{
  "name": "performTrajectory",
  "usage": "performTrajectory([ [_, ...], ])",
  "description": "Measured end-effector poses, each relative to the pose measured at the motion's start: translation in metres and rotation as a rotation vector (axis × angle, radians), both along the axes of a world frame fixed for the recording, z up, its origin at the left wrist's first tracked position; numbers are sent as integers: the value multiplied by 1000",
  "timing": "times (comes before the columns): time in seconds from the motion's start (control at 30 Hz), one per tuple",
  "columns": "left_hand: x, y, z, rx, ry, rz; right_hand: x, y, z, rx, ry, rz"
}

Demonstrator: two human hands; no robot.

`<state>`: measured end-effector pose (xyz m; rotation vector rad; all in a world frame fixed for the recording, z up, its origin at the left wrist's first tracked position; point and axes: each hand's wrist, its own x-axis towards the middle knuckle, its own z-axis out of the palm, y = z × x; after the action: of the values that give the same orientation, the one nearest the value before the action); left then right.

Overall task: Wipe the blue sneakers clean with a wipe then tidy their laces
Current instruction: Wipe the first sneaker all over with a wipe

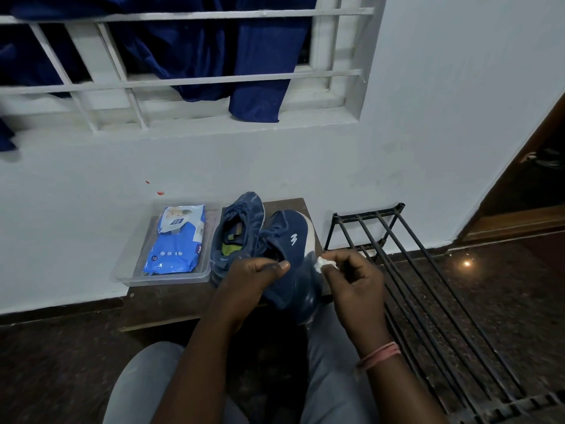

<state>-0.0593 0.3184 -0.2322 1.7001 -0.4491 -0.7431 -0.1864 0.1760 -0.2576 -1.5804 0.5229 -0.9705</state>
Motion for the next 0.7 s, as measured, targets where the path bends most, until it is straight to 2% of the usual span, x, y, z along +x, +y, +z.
performTrajectory([
  [0.13, 2, 3, -9, 107, -75, -64, 13, 4, -27, 96, 113, -19],
  [0.37, 0, 6, -20, 184, -180, -106, 13, -10, -48, 216, 161, -92],
  [0.7, 1, 1, -21, 211, -195, -146, 24, -13, -45, 210, 276, -3],
])
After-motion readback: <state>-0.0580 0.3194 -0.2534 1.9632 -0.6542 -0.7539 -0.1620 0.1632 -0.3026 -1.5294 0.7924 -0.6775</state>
